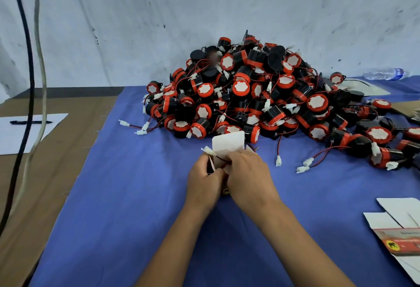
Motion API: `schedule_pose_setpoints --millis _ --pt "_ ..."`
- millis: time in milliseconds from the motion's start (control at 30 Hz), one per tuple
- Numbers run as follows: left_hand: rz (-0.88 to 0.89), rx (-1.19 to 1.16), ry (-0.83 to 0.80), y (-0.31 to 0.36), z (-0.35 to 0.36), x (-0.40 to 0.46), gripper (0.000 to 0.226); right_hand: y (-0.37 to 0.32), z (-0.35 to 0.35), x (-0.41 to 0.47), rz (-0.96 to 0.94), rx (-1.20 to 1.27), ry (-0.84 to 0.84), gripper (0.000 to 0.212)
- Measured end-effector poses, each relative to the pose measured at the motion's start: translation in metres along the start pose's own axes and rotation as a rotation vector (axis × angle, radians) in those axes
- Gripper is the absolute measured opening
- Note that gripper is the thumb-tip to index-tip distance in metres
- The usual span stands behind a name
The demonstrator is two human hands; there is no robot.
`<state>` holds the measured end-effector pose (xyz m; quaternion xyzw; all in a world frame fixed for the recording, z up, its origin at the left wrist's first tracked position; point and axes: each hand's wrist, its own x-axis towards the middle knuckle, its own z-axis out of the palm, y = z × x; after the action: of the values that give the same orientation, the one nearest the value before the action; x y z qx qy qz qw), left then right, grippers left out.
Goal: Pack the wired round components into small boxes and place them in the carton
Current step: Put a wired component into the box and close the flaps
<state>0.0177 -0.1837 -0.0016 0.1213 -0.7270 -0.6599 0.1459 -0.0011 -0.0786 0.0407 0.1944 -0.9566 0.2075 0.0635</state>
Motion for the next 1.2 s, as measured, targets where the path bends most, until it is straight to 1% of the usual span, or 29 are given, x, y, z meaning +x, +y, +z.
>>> schedule_pose_setpoints --millis 33,100,133,200,267,333,400,467,533,600,667,800,933,1000,1100,1133,1200 --pt "0.004 0.006 0.002 0.002 0.0 -0.001 0.03 0.001 0.002 -0.001 -0.015 0.013 -0.007 0.027" --pt "0.016 0.032 0.004 0.003 0.001 -0.002 0.032 0.003 0.004 -0.003 -0.034 0.021 -0.011 0.027" --pt "0.022 0.041 0.002 0.003 0.001 -0.002 0.028 0.004 0.004 -0.003 -0.037 0.014 -0.018 0.027" --pt "0.025 0.053 0.003 0.001 0.0 -0.001 0.013 0.007 0.003 -0.004 -0.057 -0.017 -0.045 0.029" --pt "0.024 0.053 -0.002 -0.001 -0.002 0.0 0.019 0.009 0.001 -0.004 -0.112 -0.04 -0.053 0.038" --pt "0.038 0.051 -0.01 -0.002 -0.002 0.002 0.023 0.008 -0.003 -0.004 -0.158 -0.026 -0.024 0.045" --pt "0.05 0.054 0.008 -0.005 0.0 0.004 0.022 0.007 -0.006 -0.002 -0.197 -0.045 -0.021 0.04" --pt "0.059 0.062 0.039 -0.007 0.001 0.006 0.021 0.005 -0.007 0.0 -0.183 -0.024 -0.022 0.032" --pt "0.056 0.065 0.046 -0.01 0.002 0.007 0.02 0.005 -0.007 0.003 -0.142 0.035 0.013 0.026" --pt "0.045 0.06 0.046 -0.011 0.003 0.007 0.024 0.007 -0.003 0.004 -0.111 0.068 0.057 0.032" --pt "0.035 0.041 0.047 -0.012 0.003 0.007 0.027 0.009 0.001 0.004 -0.088 0.022 0.075 0.039" --pt "0.026 0.035 0.047 -0.013 0.003 0.007 0.026 0.011 0.011 -0.003 -0.108 -0.05 0.139 0.032" --pt "0.036 0.016 0.043 -0.011 0.002 0.006 0.023 0.007 0.014 -0.009 -0.123 -0.014 0.117 0.028" --pt "0.04 0.009 0.021 -0.01 0.002 0.005 0.024 0.004 0.013 -0.012 -0.125 -0.036 0.118 0.025" --pt "0.046 0.013 0.013 -0.009 0.001 0.004 0.024 0.002 0.013 -0.015 -0.113 -0.094 0.129 0.03" --pt "0.047 0.013 0.014 -0.009 0.001 0.004 0.023 0.002 0.014 -0.016 -0.12 -0.095 0.154 0.031" --pt "0.044 0.012 0.014 -0.009 0.0 0.004 0.024 0.002 0.015 -0.014 -0.09 -0.073 0.137 0.031"
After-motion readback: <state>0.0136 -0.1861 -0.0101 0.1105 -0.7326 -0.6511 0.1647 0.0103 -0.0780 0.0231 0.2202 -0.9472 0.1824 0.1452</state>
